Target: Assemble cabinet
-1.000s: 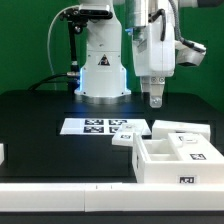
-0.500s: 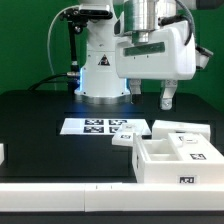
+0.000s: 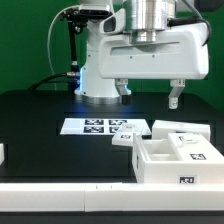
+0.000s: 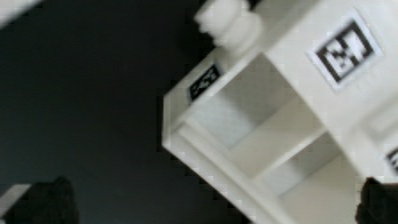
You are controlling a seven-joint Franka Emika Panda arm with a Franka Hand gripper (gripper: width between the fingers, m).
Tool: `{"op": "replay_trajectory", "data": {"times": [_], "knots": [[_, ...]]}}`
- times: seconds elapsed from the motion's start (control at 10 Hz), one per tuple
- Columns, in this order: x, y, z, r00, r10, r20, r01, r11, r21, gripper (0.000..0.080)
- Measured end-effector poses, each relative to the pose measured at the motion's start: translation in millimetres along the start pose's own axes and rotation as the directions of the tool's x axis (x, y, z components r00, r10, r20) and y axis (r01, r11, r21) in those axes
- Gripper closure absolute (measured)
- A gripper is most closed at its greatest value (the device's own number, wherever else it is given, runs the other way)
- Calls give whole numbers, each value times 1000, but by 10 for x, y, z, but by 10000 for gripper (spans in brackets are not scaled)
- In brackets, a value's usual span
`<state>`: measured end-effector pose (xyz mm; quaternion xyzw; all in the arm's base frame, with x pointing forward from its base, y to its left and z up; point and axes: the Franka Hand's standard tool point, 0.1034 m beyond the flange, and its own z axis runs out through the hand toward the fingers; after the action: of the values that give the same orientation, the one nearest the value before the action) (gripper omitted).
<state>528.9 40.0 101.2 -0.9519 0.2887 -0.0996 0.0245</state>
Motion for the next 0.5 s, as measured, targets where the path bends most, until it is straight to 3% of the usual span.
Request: {"op": "replay_trajectory", "data": {"times": [0.2, 0.3, 0.5], "knots": [[-99, 62, 17, 991, -137, 2, 137, 991, 6, 4], [-37, 139, -51, 988, -152, -12, 152, 988, 13, 4], [-36, 148, -31, 963, -271, -10, 271, 963, -7, 4]]}}
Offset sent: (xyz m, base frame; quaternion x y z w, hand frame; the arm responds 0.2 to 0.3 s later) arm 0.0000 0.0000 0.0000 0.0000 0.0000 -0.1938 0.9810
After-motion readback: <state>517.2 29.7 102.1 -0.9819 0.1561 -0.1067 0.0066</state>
